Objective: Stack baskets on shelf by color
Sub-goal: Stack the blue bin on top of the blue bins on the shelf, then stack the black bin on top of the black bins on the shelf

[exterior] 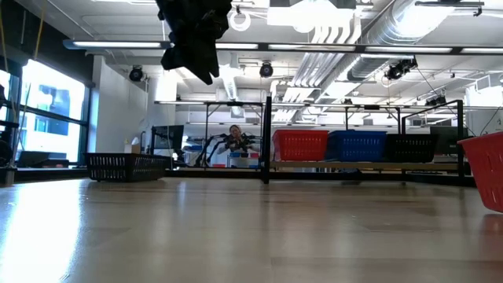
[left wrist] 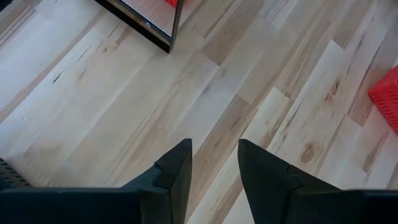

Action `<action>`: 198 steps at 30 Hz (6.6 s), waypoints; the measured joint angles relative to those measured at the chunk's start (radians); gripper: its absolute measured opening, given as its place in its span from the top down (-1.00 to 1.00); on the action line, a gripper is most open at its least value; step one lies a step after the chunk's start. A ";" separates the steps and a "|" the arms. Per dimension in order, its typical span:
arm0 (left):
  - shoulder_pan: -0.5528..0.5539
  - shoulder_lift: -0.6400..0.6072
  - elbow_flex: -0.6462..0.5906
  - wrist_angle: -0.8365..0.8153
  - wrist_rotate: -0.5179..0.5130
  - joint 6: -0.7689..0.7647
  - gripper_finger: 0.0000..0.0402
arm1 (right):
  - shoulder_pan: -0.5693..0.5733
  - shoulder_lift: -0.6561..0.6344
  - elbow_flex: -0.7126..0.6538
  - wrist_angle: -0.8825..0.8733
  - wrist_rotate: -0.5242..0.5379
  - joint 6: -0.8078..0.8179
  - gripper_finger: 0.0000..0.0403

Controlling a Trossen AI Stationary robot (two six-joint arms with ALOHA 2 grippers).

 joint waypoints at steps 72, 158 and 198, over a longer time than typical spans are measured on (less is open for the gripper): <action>0.004 0.000 0.000 0.006 -0.070 -0.039 0.40 | -1.455 -0.360 -0.419 0.417 0.372 -1.800 1.00; 0.040 -0.248 -0.270 -0.326 -0.035 0.301 0.40 | -1.490 -0.328 -0.207 0.276 0.188 -1.660 0.48; 0.186 -0.191 -0.488 -0.237 -0.191 0.713 0.40 | -1.490 -0.328 -0.207 0.359 0.153 -1.657 0.48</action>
